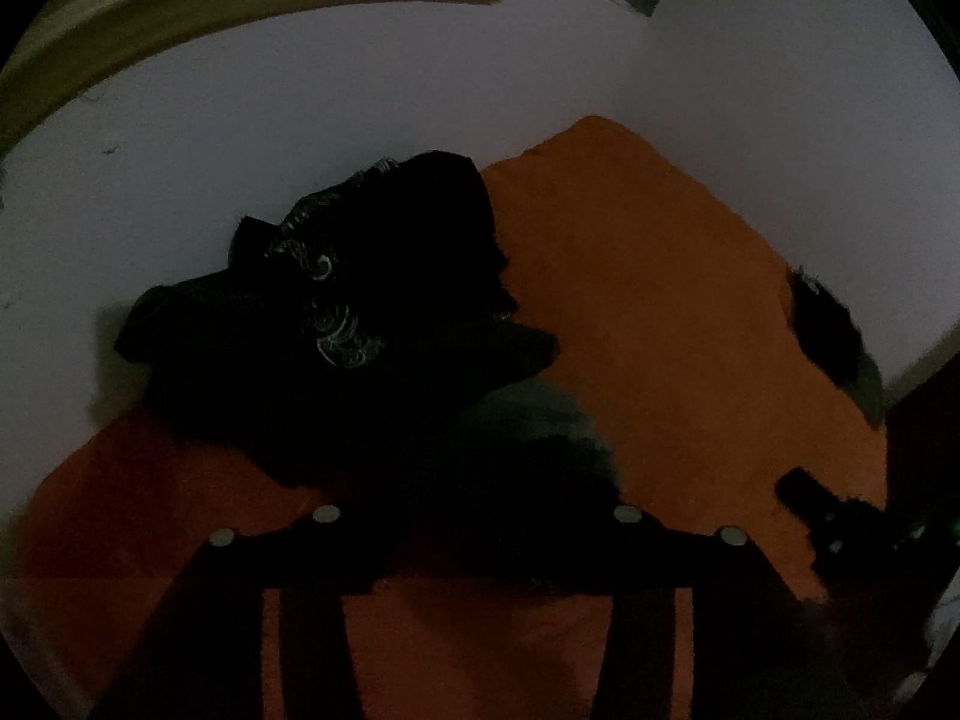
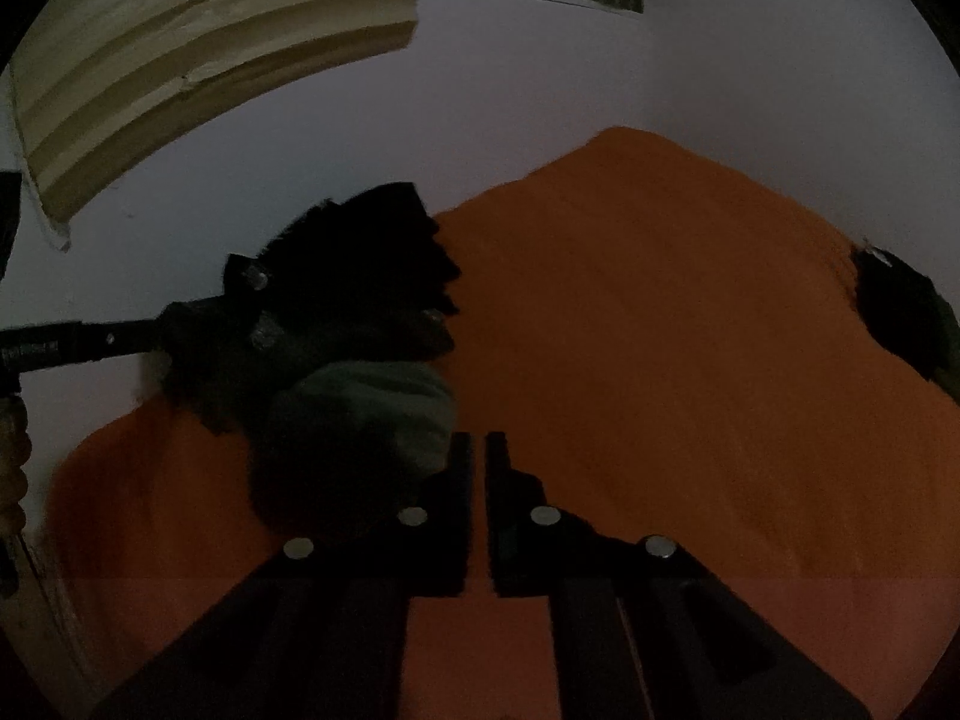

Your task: Fold clothes

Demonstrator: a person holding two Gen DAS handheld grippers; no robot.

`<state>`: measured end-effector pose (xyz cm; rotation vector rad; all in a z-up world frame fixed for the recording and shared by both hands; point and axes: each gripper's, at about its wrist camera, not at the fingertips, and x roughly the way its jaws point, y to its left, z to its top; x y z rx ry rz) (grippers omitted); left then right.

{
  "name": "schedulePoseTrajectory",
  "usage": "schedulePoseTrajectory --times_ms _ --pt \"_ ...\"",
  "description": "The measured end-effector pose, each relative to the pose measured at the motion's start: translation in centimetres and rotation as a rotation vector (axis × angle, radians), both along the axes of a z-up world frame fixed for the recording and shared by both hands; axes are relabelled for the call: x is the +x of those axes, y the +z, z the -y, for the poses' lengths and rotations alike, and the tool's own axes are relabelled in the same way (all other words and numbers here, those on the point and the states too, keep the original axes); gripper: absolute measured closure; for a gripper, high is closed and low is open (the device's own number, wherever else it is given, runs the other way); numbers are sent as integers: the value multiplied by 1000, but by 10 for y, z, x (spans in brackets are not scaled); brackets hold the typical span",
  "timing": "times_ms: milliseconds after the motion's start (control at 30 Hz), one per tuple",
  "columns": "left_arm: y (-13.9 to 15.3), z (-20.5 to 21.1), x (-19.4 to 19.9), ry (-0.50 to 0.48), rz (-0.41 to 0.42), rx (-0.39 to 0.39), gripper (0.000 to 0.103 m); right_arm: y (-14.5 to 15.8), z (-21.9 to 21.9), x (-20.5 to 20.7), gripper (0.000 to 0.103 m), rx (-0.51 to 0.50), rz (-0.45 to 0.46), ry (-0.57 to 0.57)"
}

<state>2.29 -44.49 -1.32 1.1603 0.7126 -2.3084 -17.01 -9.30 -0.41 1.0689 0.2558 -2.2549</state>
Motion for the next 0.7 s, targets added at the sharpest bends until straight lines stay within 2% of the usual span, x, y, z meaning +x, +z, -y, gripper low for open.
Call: schedulePoseTrajectory --times_ms 33,100,200,267,333,533,600,700 --pt "6 3 -2 6 -1 -1 42 3 6 -2 72 -6 4 8" --pt "18 7 -5 12 -7 -13 35 11 20 -5 54 -29 15 27" --pt "38 14 -10 15 -41 -60 23 29 39 -10 46 -47 -10 58" --pt "45 22 -12 19 -61 -69 23 39 47 -14 42 -60 -31 69" --pt "42 34 -16 25 -66 -44 22 47 55 -22 32 -81 -33 64" --pt "5 76 -29 64 4 37 22 37 84 -52 30 -95 13 82" --pt "-12 95 -33 73 42 68 22 22 101 -62 30 -69 19 103" --pt "-34 118 -39 62 55 111 22 -7 128 -78 30 -38 42 130"
